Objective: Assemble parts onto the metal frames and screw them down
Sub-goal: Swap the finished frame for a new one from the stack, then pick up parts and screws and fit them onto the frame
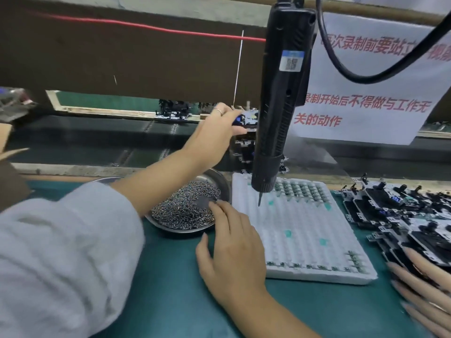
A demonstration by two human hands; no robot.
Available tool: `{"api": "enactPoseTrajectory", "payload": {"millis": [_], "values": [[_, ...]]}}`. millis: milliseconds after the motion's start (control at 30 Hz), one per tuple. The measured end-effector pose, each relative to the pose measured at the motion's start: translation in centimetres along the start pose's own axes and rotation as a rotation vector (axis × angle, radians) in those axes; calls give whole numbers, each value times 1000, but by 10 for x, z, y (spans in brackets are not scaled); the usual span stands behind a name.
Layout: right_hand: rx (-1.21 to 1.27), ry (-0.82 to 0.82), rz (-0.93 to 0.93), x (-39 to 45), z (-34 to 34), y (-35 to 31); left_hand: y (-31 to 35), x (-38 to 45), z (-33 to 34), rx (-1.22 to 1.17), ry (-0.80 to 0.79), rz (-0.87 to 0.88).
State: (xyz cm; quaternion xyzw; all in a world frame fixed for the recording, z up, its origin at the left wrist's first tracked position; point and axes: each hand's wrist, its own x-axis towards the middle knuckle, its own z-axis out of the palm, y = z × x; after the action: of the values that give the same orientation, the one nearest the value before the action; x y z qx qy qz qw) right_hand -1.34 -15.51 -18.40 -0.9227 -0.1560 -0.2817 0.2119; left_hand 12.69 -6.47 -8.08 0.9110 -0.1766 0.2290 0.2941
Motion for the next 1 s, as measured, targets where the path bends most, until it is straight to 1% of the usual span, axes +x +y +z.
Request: {"api": "enactPoseTrajectory", "payload": {"millis": [67,133,200,333,433,500,567,600,667,733,800,867,900,933,1000], "values": [[10,-5,10,0,-2,0,-7,-12,-18,70,89,47],[16,-7,23,0,-3,0,-15,-31,-45,127,138,101],[29,-10,34,-1,-5,-1,-20,-60,-75,190,121,136],[109,16,46,-3,-5,-3,-19,-128,-120,241,26,112],[311,50,114,-7,-4,-2,-16,-179,-136,329,-34,109],[531,44,185,-11,-4,-1,-15,-211,-136,306,-76,80],[687,58,183,-14,-8,-2,-13,-240,-129,273,-104,59],[704,44,122,-17,-10,-3,-12,-253,-124,254,-124,53],[636,-54,-108,-24,-14,-7,-13,-270,-112,210,-169,28],[466,-172,-385,-31,-15,-10,-15,-279,-103,203,-202,7],[289,-258,-563,-32,-12,-13,-18,-283,-99,210,-215,-5],[165,-298,-643,-33,-9,-15,-24,-284,-102,209,-214,-26],[133,-310,-654,-33,-7,-15,-28,-283,-106,216,-185,-39],[115,-320,-650,-33,-7,-15,-33,-282,-110,253,-140,-52],[89,-318,-620,-32,-6,-15,-47,-277,-122,412,-56,-103]]}}
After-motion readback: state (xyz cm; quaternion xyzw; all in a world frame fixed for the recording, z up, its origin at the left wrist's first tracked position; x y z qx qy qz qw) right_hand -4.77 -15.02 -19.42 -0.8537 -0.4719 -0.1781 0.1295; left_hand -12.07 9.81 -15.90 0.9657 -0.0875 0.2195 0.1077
